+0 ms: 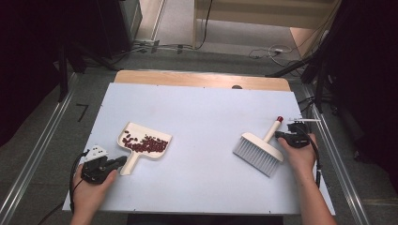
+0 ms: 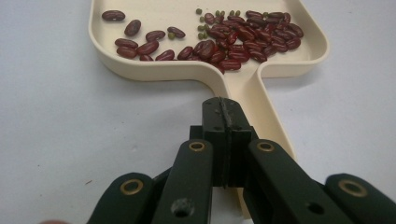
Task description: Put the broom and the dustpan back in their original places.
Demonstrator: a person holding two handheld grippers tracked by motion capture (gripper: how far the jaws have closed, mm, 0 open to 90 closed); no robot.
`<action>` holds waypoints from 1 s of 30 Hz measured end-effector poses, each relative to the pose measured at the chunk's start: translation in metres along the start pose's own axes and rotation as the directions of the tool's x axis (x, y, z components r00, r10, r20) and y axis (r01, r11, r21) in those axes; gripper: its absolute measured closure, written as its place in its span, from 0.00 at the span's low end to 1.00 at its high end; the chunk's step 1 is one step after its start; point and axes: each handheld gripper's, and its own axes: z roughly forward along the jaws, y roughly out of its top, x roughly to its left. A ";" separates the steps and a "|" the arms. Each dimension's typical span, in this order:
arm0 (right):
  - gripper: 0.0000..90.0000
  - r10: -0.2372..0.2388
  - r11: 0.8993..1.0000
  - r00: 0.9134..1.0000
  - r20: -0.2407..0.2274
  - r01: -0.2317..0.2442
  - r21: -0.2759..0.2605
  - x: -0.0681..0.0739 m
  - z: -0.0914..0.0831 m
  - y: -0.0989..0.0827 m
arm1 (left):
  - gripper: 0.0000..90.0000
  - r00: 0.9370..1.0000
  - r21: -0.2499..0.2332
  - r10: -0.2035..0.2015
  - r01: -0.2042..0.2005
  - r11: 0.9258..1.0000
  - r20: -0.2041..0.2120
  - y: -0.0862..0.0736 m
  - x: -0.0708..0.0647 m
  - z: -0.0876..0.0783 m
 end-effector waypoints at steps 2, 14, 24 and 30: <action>0.98 -0.001 1.000 1.000 -0.013 0.001 0.000 0.003 0.002 0.003 | 1.00 1.000 0.001 0.004 -0.004 1.000 0.003 0.000 -0.002 0.001; 0.98 -0.041 0.999 0.999 -0.023 0.041 0.018 0.021 0.011 0.016 | 1.00 0.999 0.006 0.031 -0.031 0.999 0.024 0.002 -0.010 0.004; 0.98 -0.060 0.998 0.997 -0.038 0.061 0.023 0.031 0.017 0.022 | 1.00 0.998 0.007 0.044 -0.044 0.999 0.035 0.003 -0.015 0.007; 0.98 -0.059 0.998 0.998 -0.035 0.060 0.032 0.029 0.019 0.021 | 1.00 0.998 0.008 0.048 -0.048 0.999 0.039 0.003 -0.017 0.007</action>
